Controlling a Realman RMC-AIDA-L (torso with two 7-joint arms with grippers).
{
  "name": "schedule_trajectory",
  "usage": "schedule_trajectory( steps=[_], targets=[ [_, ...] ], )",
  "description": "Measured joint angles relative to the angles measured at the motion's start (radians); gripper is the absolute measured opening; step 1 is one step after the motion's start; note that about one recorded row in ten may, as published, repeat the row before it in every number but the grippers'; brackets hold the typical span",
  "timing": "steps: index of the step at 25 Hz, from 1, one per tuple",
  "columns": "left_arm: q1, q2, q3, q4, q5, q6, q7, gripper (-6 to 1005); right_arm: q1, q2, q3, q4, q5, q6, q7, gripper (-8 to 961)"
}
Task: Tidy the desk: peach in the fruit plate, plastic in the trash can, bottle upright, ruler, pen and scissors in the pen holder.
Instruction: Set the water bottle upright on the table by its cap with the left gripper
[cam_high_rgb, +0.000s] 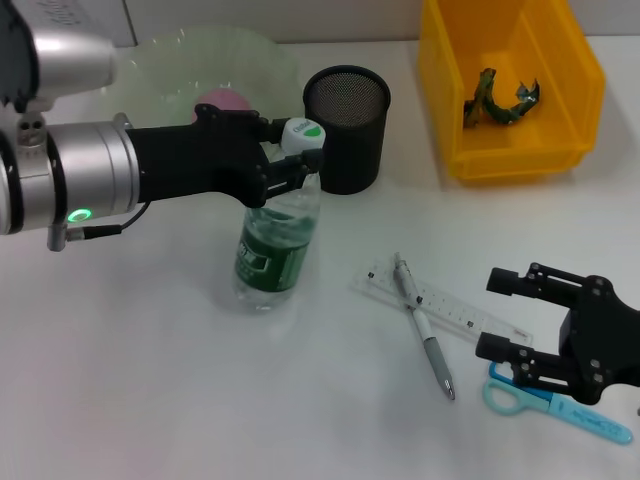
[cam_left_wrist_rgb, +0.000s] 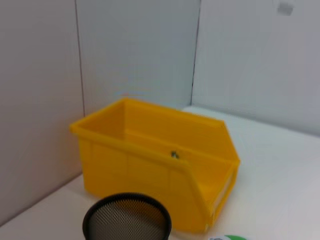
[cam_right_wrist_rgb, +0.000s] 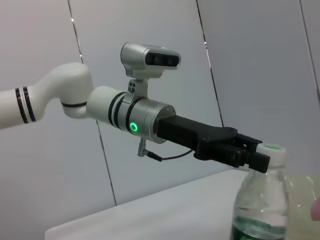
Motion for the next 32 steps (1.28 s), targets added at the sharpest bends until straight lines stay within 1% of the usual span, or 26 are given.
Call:
schedule_trajectory(
  steps=[1, 2, 4, 6, 7, 9, 10, 11, 14, 15, 16, 19, 22, 23, 24, 25, 26, 27, 29, 30, 32],
  targets=[
    [0.000, 0.000, 0.000, 0.000, 0.000, 0.000, 0.000, 444, 0.000, 0.000, 0.000, 0.000, 0.000, 0.000, 0.000, 715],
    [0.007, 0.001, -0.017, -0.028, -0.062, 0.001, 0.049, 444, 0.003, 0.001, 0.002, 0.004, 0.000, 0.002, 0.000, 715],
    [0.014, 0.001, -0.026, -0.051, -0.112, 0.004, 0.095, 445, 0.007, 0.002, 0.002, 0.018, -0.001, 0.005, -0.001, 715],
    [0.016, 0.001, -0.028, -0.057, -0.125, 0.004, 0.106, 445, 0.008, 0.002, 0.002, 0.023, -0.001, 0.005, -0.004, 715],
    [0.022, 0.001, -0.039, -0.085, -0.167, 0.005, 0.155, 445, 0.009, 0.002, 0.002, 0.024, -0.001, 0.005, -0.004, 715],
    [0.024, 0.001, -0.043, -0.099, -0.184, 0.006, 0.175, 444, 0.009, 0.002, 0.002, 0.024, 0.000, 0.005, -0.003, 715],
    [0.025, 0.000, -0.048, -0.126, -0.219, 0.006, 0.211, 444, 0.009, 0.002, 0.003, 0.025, 0.000, 0.005, -0.001, 715],
    [0.026, 0.000, -0.055, -0.175, -0.285, 0.006, 0.267, 443, 0.009, 0.002, 0.003, 0.025, 0.000, 0.005, -0.001, 715],
    [0.026, 0.001, -0.064, -0.233, -0.360, 0.010, 0.337, 441, 0.009, 0.003, 0.005, 0.026, 0.000, 0.002, 0.000, 715],
    [0.027, 0.001, -0.069, -0.275, -0.418, 0.024, 0.407, 441, 0.009, 0.004, 0.006, 0.027, 0.002, 0.000, 0.000, 715],
    [0.027, 0.001, -0.071, -0.293, -0.444, 0.031, 0.438, 441, 0.009, 0.004, 0.006, 0.027, 0.002, 0.000, 0.000, 715],
    [0.023, 0.001, -0.095, -0.420, -0.604, 0.100, 0.627, 442, 0.017, 0.006, 0.011, 0.037, 0.003, 0.000, 0.000, 715],
    [0.010, 0.001, -0.138, -0.524, -0.685, 0.168, 0.746, 442, 0.026, 0.006, 0.014, 0.045, 0.003, 0.001, 0.000, 714],
    [0.010, 0.001, -0.138, -0.524, -0.685, 0.168, 0.746, 442, 0.028, 0.006, 0.014, 0.047, 0.003, 0.002, 0.000, 714],
    [0.004, 0.001, -0.163, -0.566, -0.708, 0.201, 0.785, 443, 0.030, 0.007, 0.014, 0.048, 0.003, 0.002, 0.000, 714],
    [-0.011, 0.001, -0.209, -0.639, -0.734, 0.254, 0.842, 443, 0.032, 0.010, 0.018, 0.048, 0.003, 0.002, 0.000, 714],
    [-0.011, 0.001, -0.209, -0.639, -0.734, 0.254, 0.842, 443, 0.032, 0.010, 0.018, 0.048, 0.003, 0.002, 0.000, 714],
    [-0.024, 0.001, -0.245, -0.689, -0.743, 0.285, 0.875, 443, 0.033, 0.012, 0.022, 0.048, 0.003, 0.002, 0.000, 714],
    [-0.024, 0.001, -0.245, -0.689, -0.743, 0.285, 0.875, 440, 0.036, 0.015, 0.029, 0.048, 0.003, 0.003, -0.003, 715],
    [-0.043, 0.002, -0.320, -0.782, -0.747, 0.329, 0.945, 439, 0.041, 0.016, 0.031, 0.051, 0.003, 0.004, -0.004, 715],
    [-0.048, 0.003, -0.337, -0.806, -0.748, 0.337, 0.970, 436, 0.044, 0.016, 0.031, 0.055, 0.003, 0.004, -0.004, 715]
  ],
)
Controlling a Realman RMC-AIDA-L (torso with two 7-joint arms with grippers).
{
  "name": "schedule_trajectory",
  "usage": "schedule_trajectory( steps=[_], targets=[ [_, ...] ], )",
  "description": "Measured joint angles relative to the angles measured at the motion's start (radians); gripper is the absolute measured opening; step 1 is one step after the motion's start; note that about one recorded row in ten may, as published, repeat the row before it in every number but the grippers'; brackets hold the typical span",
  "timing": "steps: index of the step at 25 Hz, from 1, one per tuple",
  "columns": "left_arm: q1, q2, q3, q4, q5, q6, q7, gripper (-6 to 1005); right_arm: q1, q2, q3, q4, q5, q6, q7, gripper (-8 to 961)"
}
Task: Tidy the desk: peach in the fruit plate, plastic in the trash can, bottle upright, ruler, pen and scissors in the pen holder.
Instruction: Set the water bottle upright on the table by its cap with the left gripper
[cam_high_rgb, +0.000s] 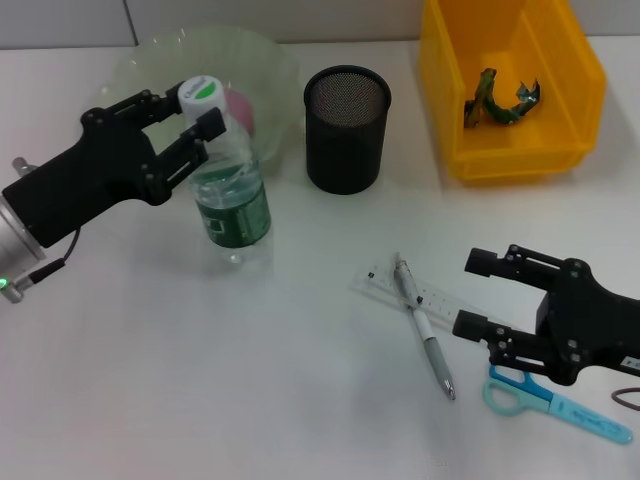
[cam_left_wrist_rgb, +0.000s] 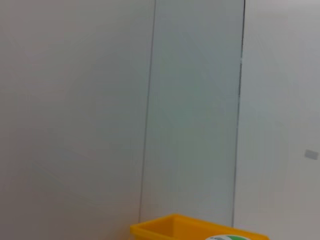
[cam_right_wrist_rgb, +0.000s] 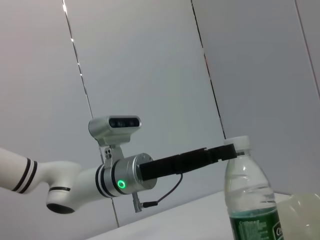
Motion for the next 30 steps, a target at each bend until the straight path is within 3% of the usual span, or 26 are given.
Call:
schedule_trajectory(
  steps=[13, 30],
  targets=[
    [-0.053, -0.003, -0.094, -0.155, -0.008, 0.004, 0.200, 463, 0.011, 0.000, 0.010, 0.011, 0.000, 0.002, -0.003, 714],
    [-0.056, -0.007, -0.095, -0.209, -0.023, 0.021, 0.361, 502, 0.013, 0.000, 0.011, 0.011, 0.000, 0.002, -0.004, 715]
  ],
)
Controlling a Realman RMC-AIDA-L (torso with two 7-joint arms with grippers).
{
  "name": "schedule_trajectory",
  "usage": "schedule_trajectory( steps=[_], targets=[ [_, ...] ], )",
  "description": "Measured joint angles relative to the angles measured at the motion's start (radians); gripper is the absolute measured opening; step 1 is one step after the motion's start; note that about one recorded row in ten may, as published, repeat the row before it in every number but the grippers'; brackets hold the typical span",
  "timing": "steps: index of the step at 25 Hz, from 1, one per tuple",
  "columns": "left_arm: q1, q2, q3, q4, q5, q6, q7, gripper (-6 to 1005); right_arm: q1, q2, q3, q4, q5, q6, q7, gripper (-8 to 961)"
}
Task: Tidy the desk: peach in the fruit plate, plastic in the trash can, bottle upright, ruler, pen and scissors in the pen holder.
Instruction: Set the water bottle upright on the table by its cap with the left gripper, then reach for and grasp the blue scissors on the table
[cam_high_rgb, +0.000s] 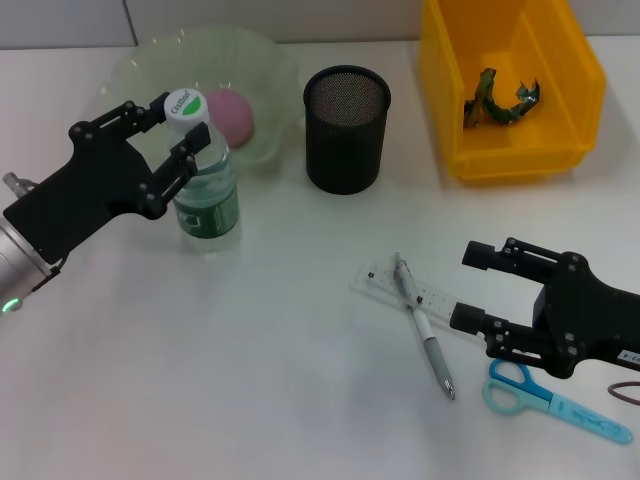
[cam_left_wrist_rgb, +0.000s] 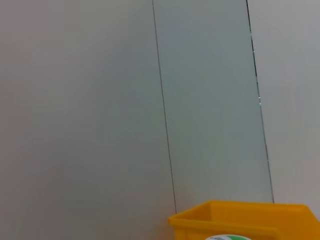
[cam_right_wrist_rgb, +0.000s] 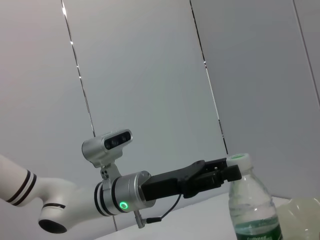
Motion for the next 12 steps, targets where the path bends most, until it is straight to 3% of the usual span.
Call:
schedule_trajectory(
  steps=[6, 12],
  targets=[
    [-0.007, -0.001, -0.001, -0.026, -0.009, 0.016, 0.038, 516, 0.002, 0.000, 0.000, 0.001, 0.000, -0.001, 0.000, 714],
    [0.010, 0.000, -0.002, -0.031, -0.088, 0.077, 0.042, 628, 0.002, 0.000, 0.004, 0.002, 0.000, -0.009, 0.000, 714]
  ],
)
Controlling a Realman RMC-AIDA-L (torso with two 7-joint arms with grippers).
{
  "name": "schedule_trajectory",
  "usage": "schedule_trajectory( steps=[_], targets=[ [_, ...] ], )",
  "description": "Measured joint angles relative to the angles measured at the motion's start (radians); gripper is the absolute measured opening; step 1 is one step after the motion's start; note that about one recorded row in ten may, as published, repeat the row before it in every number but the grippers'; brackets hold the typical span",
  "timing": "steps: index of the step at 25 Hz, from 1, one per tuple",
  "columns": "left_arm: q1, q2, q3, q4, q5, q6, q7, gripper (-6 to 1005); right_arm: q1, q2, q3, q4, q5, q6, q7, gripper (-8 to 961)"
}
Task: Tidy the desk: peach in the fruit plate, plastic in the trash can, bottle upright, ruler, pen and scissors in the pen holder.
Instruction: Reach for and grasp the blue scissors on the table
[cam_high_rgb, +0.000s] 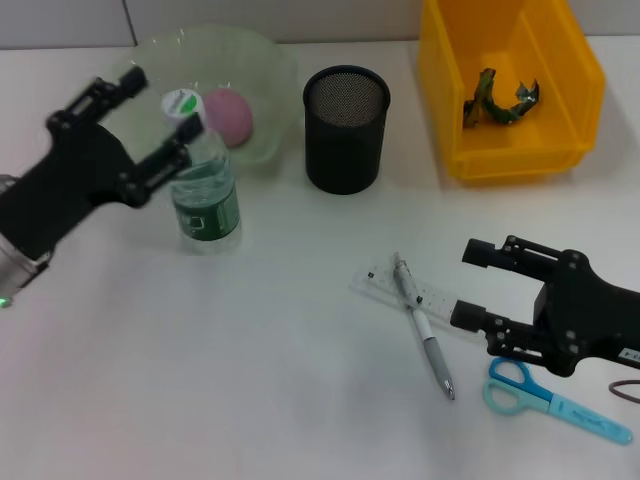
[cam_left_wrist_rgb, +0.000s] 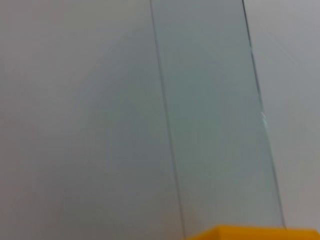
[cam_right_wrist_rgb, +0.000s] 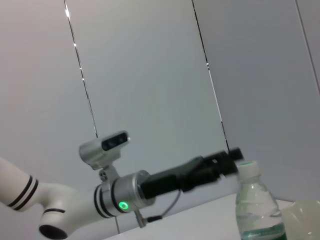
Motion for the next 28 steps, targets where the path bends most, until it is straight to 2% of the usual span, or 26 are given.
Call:
schedule_trajectory(
  steps=[5, 6, 7, 9, 10, 11, 13, 14, 15, 16, 17, 20, 21, 22, 23, 24, 25, 26, 27, 28],
  targets=[
    [0.047, 0.007, 0.002, 0.003, -0.106, 0.148, -0.025, 722, -0.005, 0.000, 0.056, 0.003, 0.000, -0.002, 0.000, 714],
    [0.055, 0.015, 0.008, 0.009, -0.102, 0.188, -0.064, 726, -0.007, 0.000, 0.102, 0.005, 0.000, -0.005, 0.000, 714],
    [0.060, 0.024, 0.017, 0.018, -0.082, 0.215, -0.105, 731, -0.007, 0.000, 0.102, 0.005, 0.000, -0.005, 0.000, 714],
    [0.062, 0.048, 0.036, 0.043, -0.003, 0.238, -0.186, 735, -0.009, -0.001, 0.178, 0.004, 0.000, -0.007, 0.022, 714],
    [0.060, 0.062, 0.047, 0.060, 0.060, 0.245, -0.237, 735, -0.009, -0.001, 0.178, 0.004, 0.000, -0.007, 0.022, 714],
    [0.051, 0.077, 0.058, 0.075, 0.155, 0.245, -0.286, 736, -0.010, -0.005, 0.226, -0.015, 0.000, -0.004, 0.072, 714],
    [0.035, 0.081, 0.058, 0.079, 0.274, 0.228, -0.325, 736, -0.010, -0.009, 0.238, -0.035, 0.000, -0.004, 0.102, 714],
    [0.029, 0.079, 0.056, 0.079, 0.324, 0.213, -0.334, 734, -0.006, -0.022, 0.243, -0.117, -0.005, -0.011, 0.204, 714],
    [0.025, 0.074, 0.054, 0.080, 0.379, 0.194, -0.343, 732, -0.006, -0.022, 0.243, -0.117, -0.005, -0.011, 0.204, 714],
    [0.019, 0.068, 0.054, 0.084, 0.424, 0.174, -0.353, 730, -0.001, -0.035, 0.226, -0.236, -0.024, -0.018, 0.337, 714],
    [0.011, 0.061, 0.054, 0.091, 0.481, 0.153, -0.374, 729, -0.001, -0.035, 0.226, -0.236, -0.024, -0.018, 0.337, 714],
    [-0.015, 0.056, 0.054, 0.098, 0.584, 0.129, -0.427, 725, 0.007, -0.043, 0.168, -0.486, -0.088, -0.049, 0.584, 714],
    [-0.031, 0.055, 0.053, 0.098, 0.626, 0.124, -0.451, 725, 0.018, -0.042, 0.123, -0.661, -0.147, -0.089, 0.732, 714],
    [-0.031, 0.055, 0.053, 0.098, 0.626, 0.124, -0.451, 725, 0.025, -0.040, 0.094, -0.751, -0.191, -0.114, 0.808, 714],
    [-0.036, 0.055, 0.053, 0.098, 0.643, 0.123, -0.457, 725, 0.025, -0.040, 0.094, -0.751, -0.191, -0.114, 0.808, 715],
    [-0.040, 0.055, 0.053, 0.098, 0.650, 0.123, -0.460, 725, 0.041, -0.034, 0.017, -0.924, -0.286, -0.159, 0.940, 715],
    [-0.040, 0.055, 0.053, 0.098, 0.650, 0.123, -0.460, 725, 0.041, -0.034, 0.017, -0.924, -0.286, -0.159, 0.940, 715],
    [-0.040, 0.055, 0.053, 0.098, 0.650, 0.123, -0.460, 725, 0.052, -0.024, -0.079, -1.074, -0.375, -0.193, 1.043, 715],
    [-0.040, 0.055, 0.053, 0.098, 0.650, 0.123, -0.460, 725, 0.052, -0.024, -0.079, -1.074, -0.375, -0.193, 1.043, 715],
    [-0.042, 0.054, 0.053, 0.098, 0.652, 0.121, -0.461, 725, 0.053, -0.015, -0.134, -1.141, -0.427, -0.204, 1.088, 715]
  ],
)
